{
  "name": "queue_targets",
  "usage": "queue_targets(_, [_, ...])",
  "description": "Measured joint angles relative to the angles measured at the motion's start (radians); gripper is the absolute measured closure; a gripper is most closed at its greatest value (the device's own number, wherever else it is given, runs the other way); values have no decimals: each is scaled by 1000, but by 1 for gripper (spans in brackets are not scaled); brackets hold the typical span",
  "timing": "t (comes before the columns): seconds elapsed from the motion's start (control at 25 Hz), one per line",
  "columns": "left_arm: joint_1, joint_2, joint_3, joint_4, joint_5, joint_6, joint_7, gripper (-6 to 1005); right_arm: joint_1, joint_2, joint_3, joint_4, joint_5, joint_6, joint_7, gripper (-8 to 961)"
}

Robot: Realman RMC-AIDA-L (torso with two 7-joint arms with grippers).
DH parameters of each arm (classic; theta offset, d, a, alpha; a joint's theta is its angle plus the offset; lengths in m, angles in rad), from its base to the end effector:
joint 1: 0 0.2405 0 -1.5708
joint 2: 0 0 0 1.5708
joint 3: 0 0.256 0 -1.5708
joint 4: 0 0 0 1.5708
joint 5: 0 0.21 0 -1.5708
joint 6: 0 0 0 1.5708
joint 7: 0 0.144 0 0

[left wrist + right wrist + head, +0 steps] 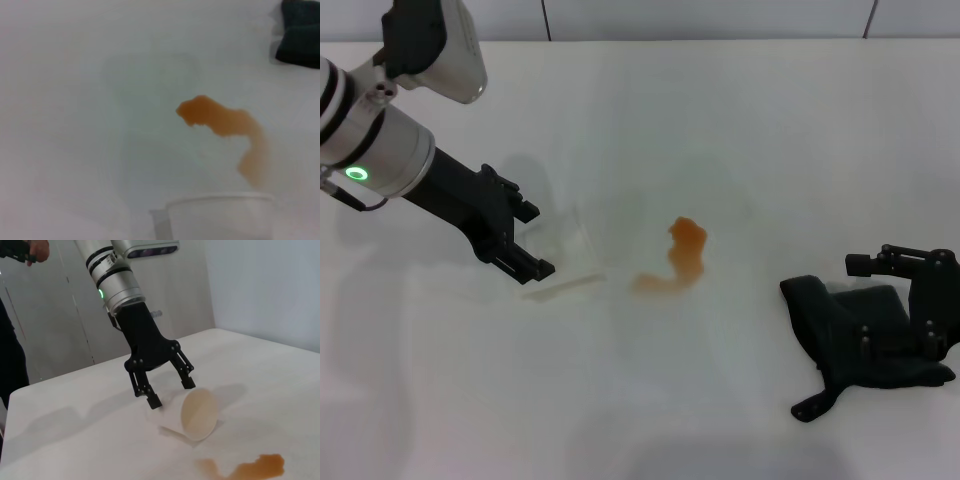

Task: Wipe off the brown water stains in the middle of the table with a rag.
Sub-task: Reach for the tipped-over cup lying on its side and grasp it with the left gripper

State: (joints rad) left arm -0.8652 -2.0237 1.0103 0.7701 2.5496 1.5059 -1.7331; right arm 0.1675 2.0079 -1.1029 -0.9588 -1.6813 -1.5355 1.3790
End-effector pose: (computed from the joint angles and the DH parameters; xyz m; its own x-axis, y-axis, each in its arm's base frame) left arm -0.2046 0.3936 -0.0057 0.9378 0.2368 -0.2539 0.2113 -0.9696 -0.1237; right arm 0.2932 0.2661 0.0269 0.8461 -0.2754 -0.4563 -0.4042 -0.8896 -0.2127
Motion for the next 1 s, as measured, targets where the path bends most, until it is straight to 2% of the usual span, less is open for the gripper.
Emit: queue_targets(1.0, [-3,-22,22,-26,0,-65,6,129,1,0,0,2,0,3,0,142])
